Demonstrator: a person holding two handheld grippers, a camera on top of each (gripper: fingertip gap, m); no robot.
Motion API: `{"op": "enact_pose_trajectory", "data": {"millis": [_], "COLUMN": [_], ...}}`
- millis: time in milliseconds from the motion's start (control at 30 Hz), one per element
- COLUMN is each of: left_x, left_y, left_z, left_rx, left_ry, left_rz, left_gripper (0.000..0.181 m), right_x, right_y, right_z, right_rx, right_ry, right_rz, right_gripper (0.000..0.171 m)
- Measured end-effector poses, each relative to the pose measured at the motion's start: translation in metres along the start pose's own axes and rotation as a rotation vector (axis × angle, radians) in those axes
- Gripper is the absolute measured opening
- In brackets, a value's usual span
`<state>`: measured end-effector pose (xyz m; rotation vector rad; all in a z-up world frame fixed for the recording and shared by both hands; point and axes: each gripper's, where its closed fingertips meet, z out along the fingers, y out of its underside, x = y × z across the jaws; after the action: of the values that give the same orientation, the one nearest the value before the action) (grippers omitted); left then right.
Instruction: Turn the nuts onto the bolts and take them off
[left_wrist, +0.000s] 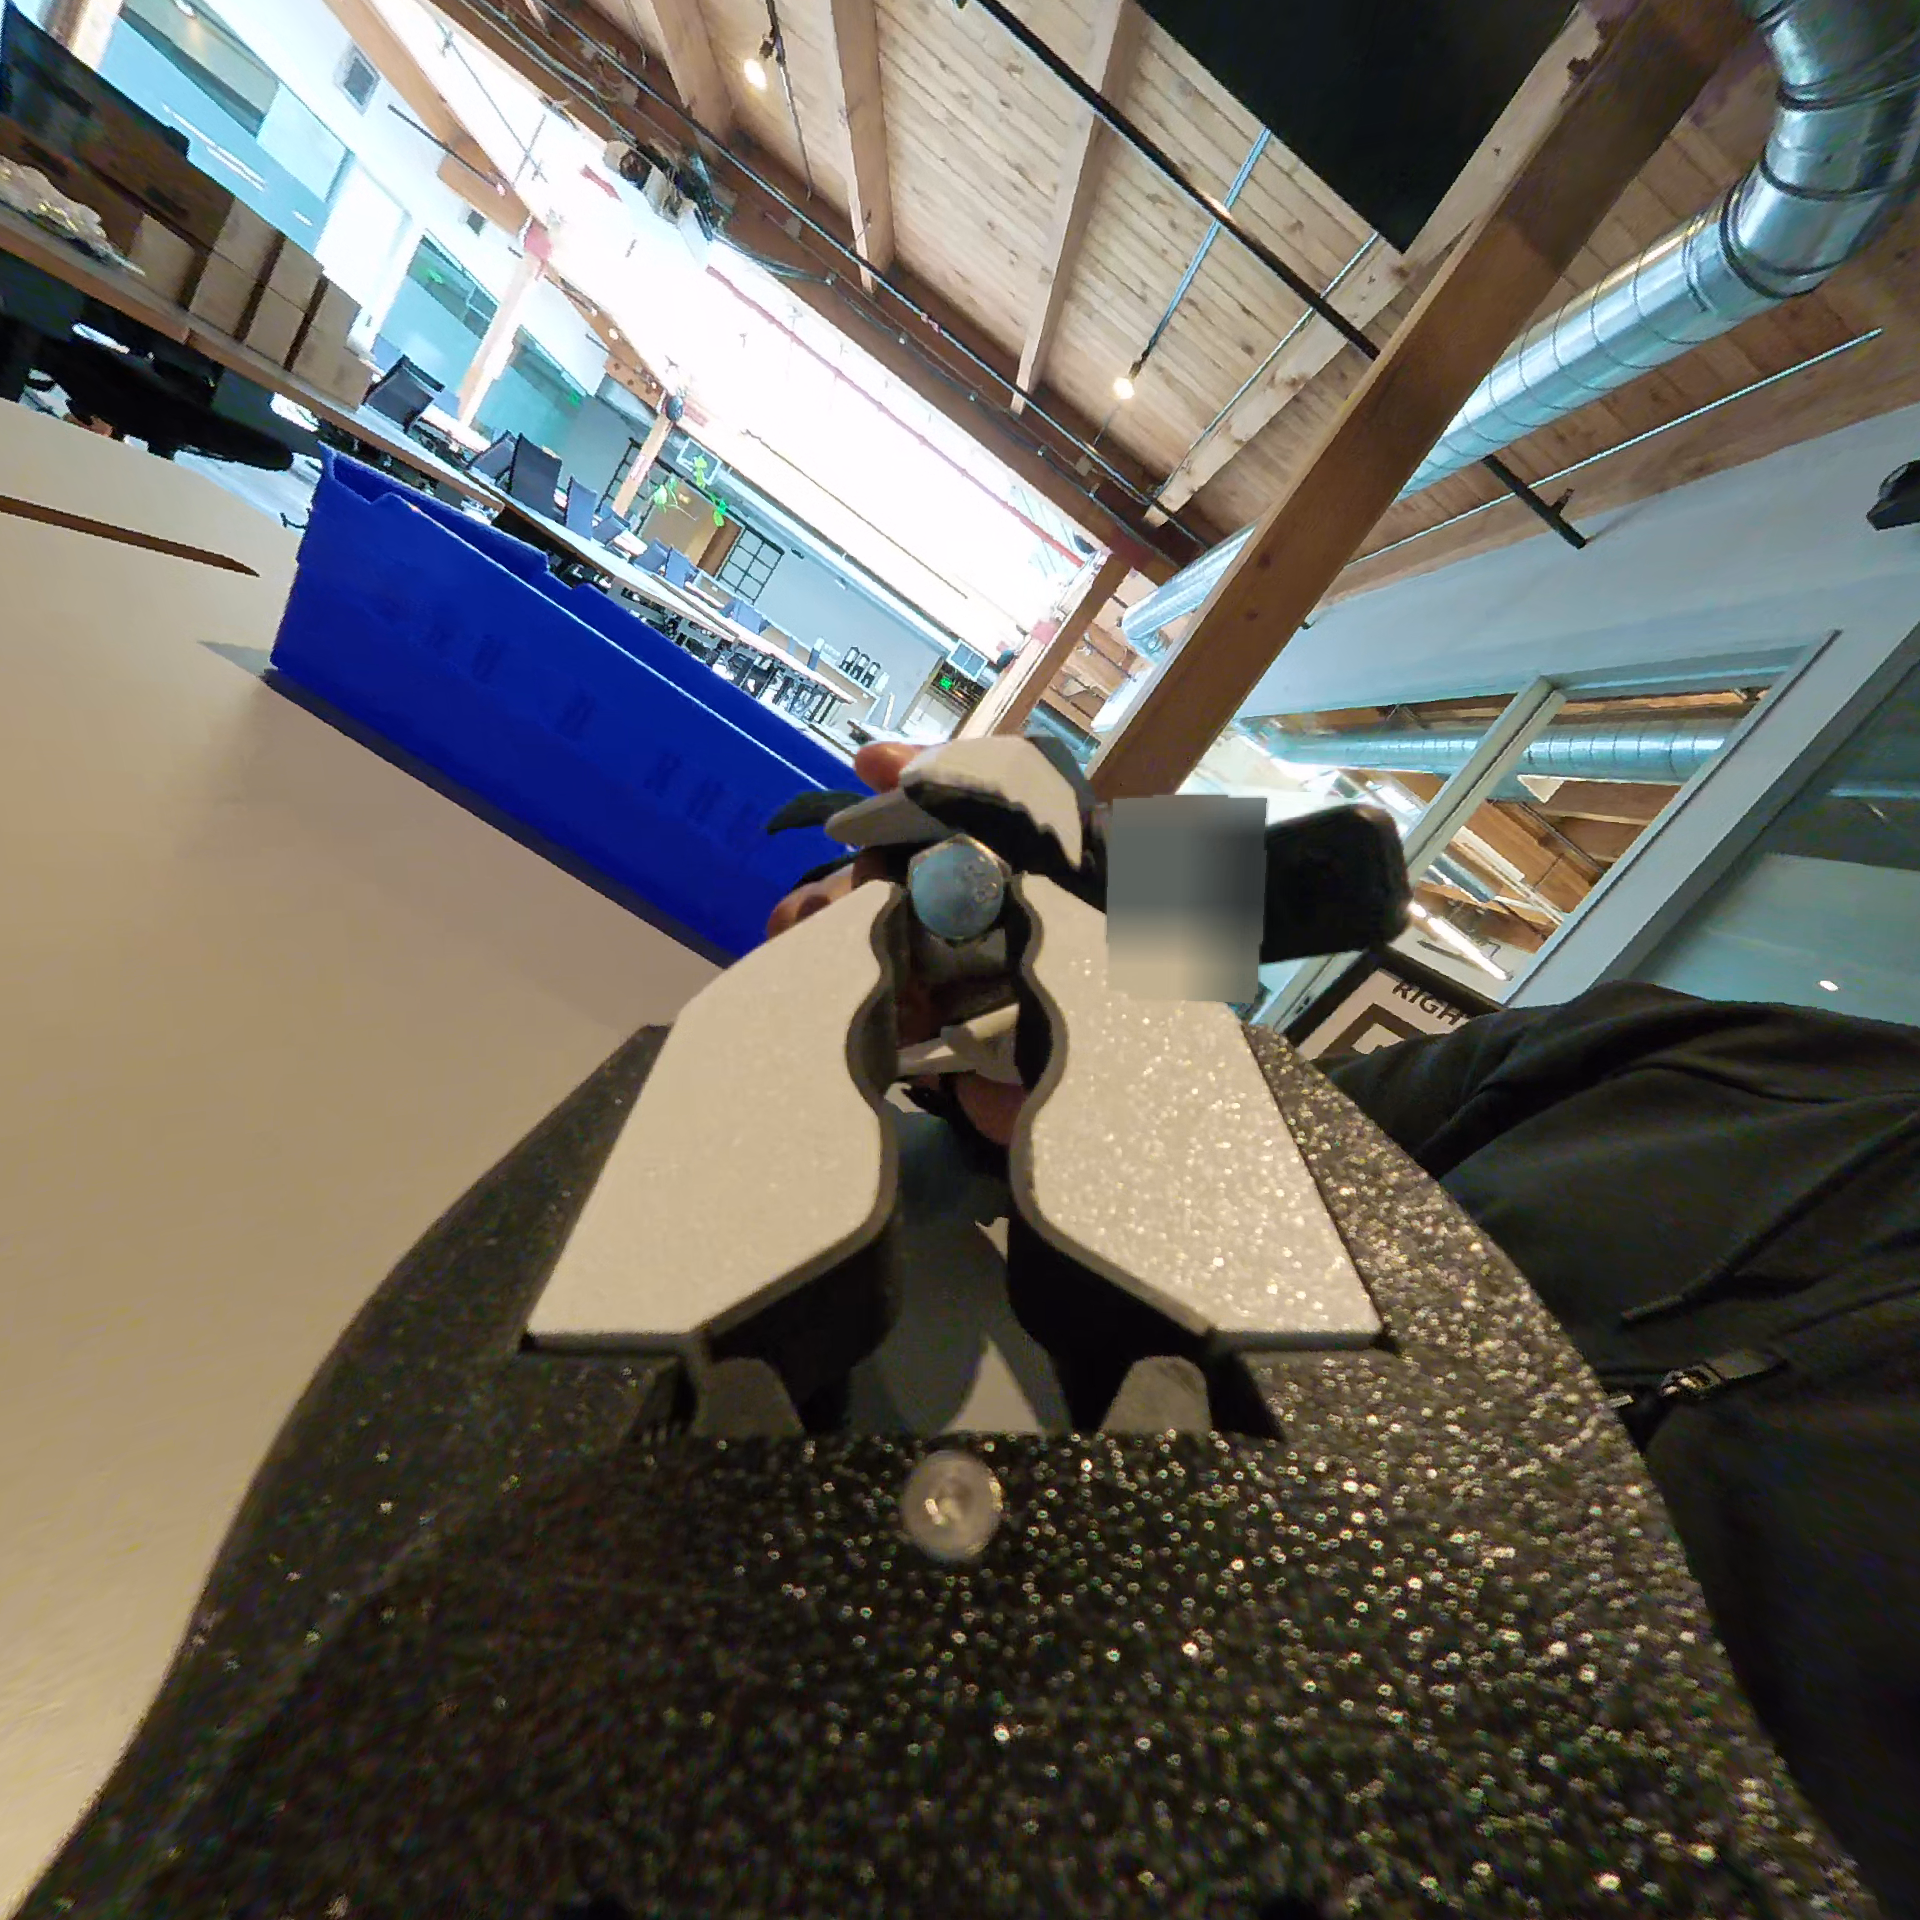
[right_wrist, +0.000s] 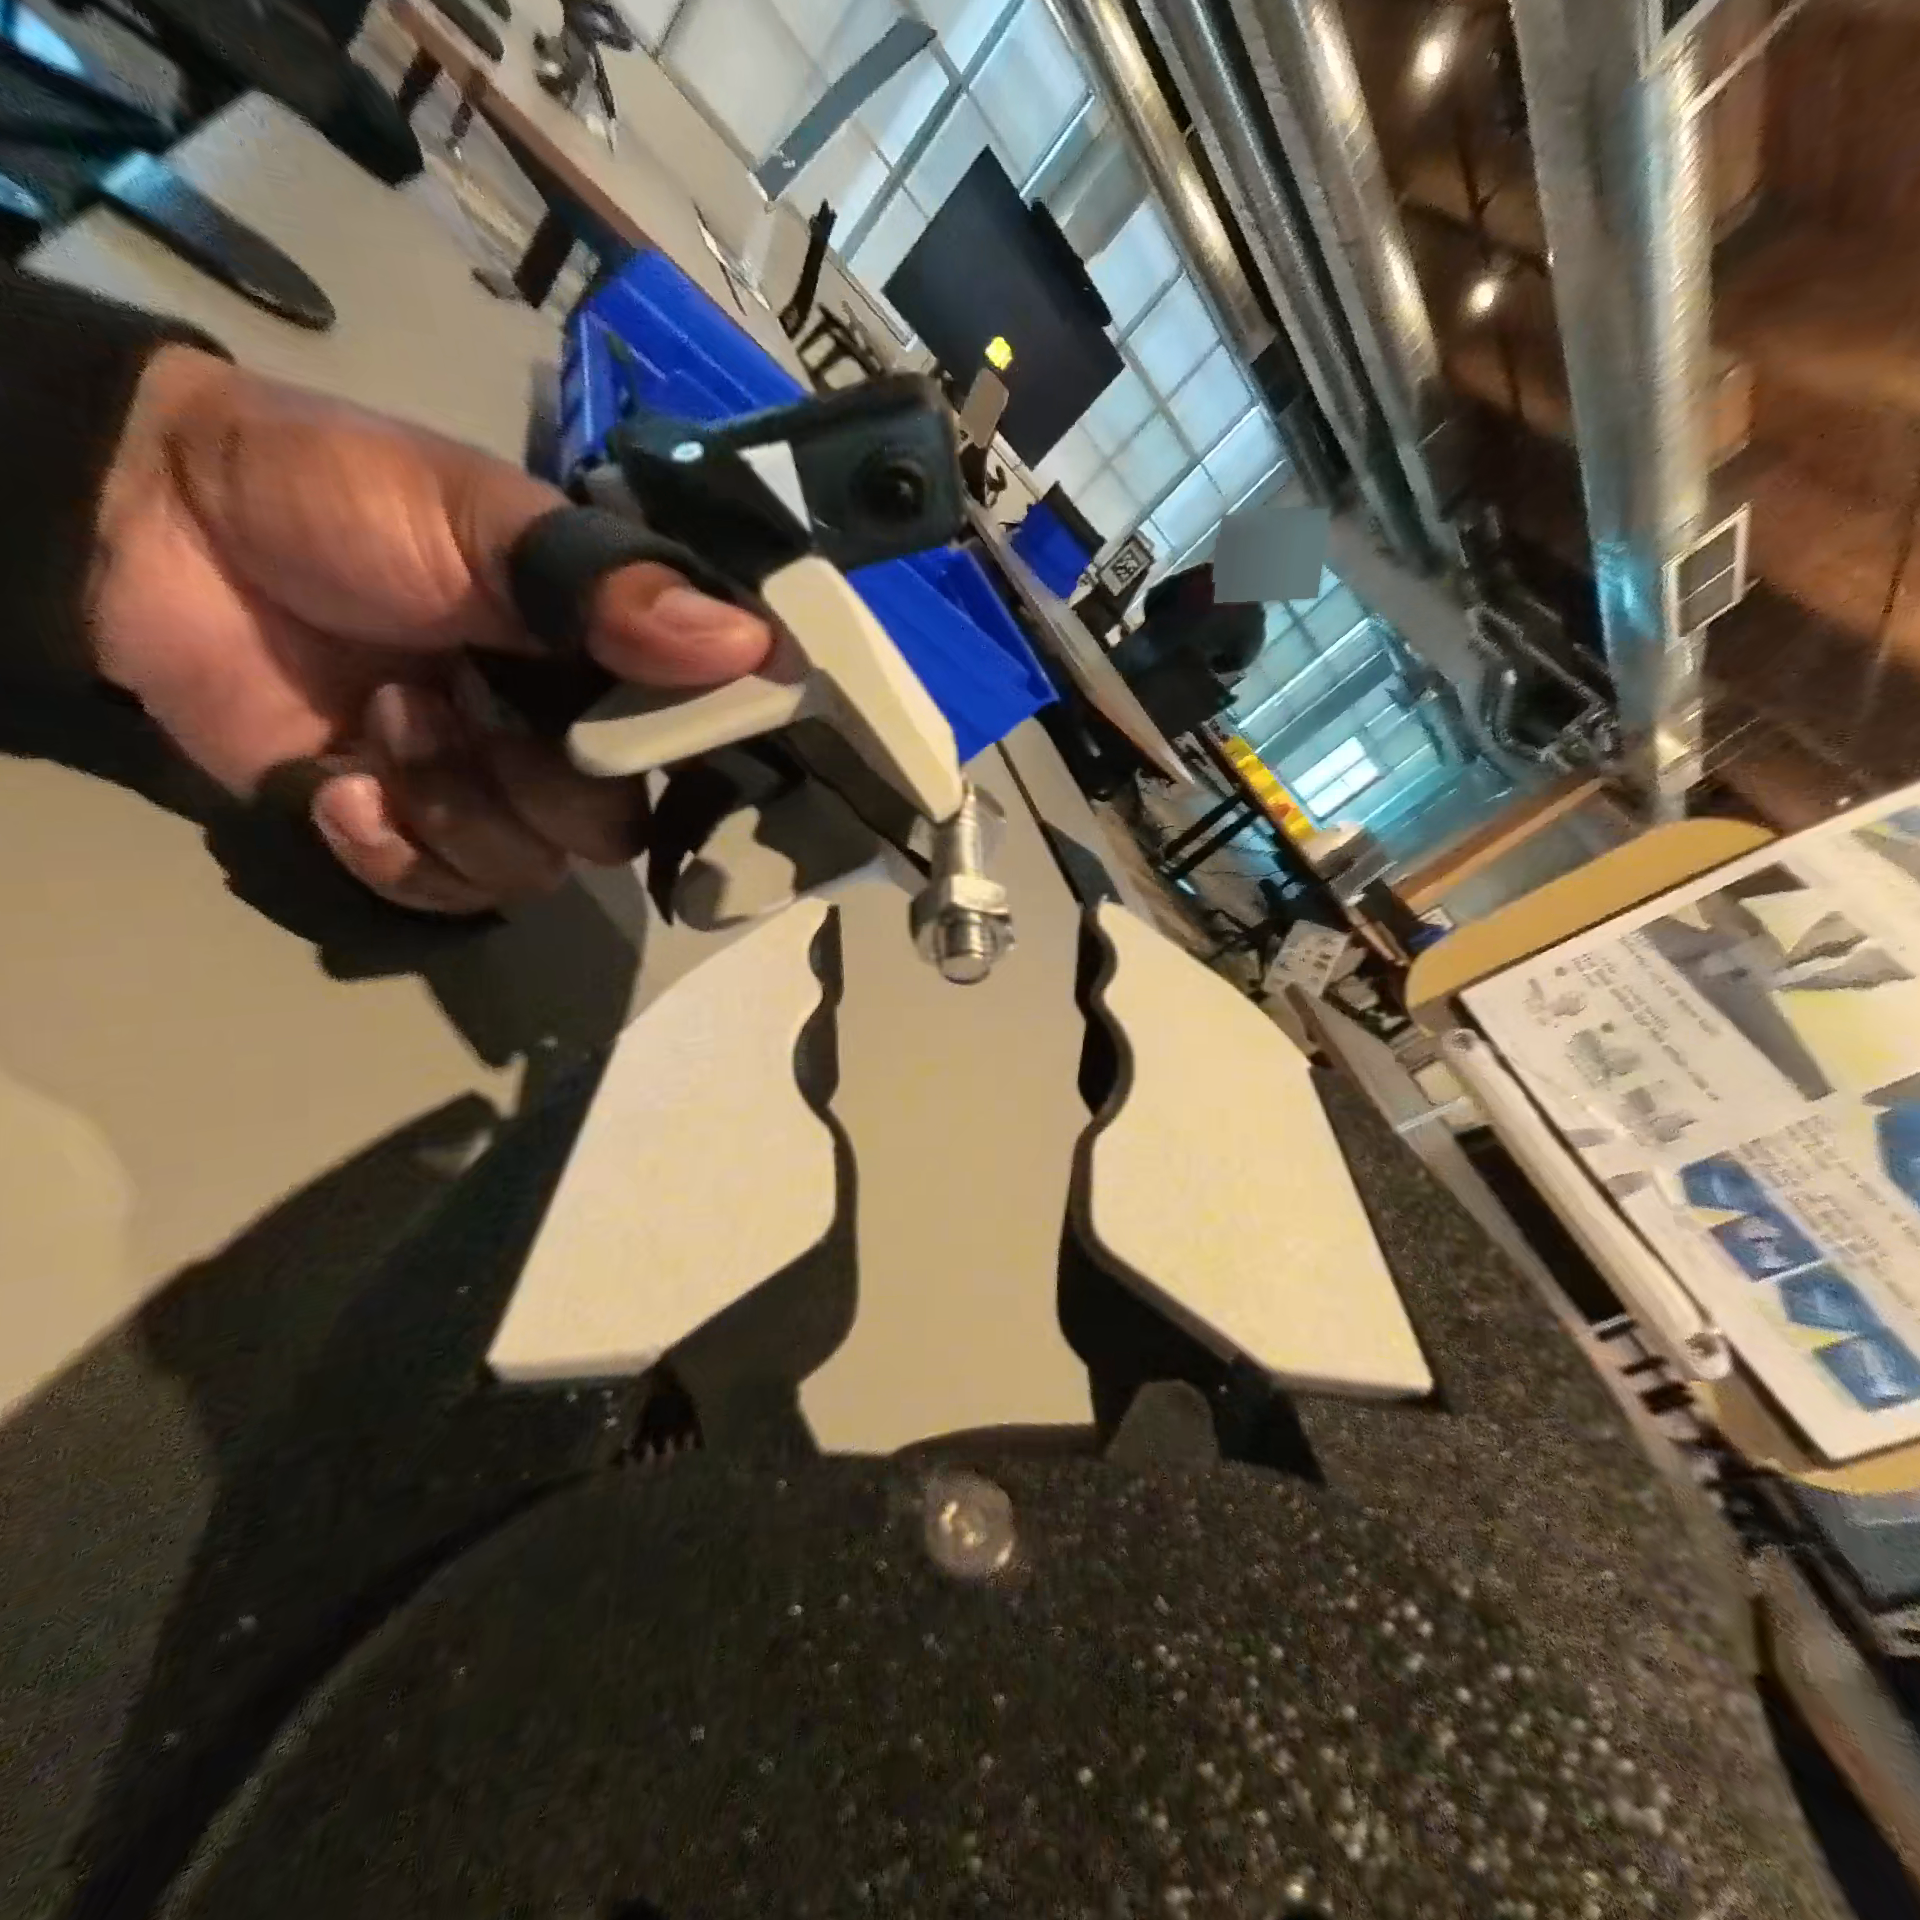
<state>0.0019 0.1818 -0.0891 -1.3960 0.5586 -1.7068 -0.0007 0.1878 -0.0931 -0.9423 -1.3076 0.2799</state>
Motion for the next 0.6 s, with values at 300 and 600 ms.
{"op": "enact_pose_trajectory", "data": {"millis": [300,600], "left_x": [-0.001,-0.003], "left_y": [0.002,0.004], "left_z": [0.001,0.001], "left_rx": [-0.009,-0.031], "left_ry": [0.000,-0.033], "left_rz": [-0.014,0.018], "left_gripper": [0.016,0.017], "right_x": [-0.001,-0.010], "right_y": [0.002,0.001], "right_z": [0.001,-0.002], "right_rx": [-0.031,0.100], "right_ry": [0.024,-0.408], "right_rz": [-0.032,0.831], "right_gripper": [0.019,0.018]}}
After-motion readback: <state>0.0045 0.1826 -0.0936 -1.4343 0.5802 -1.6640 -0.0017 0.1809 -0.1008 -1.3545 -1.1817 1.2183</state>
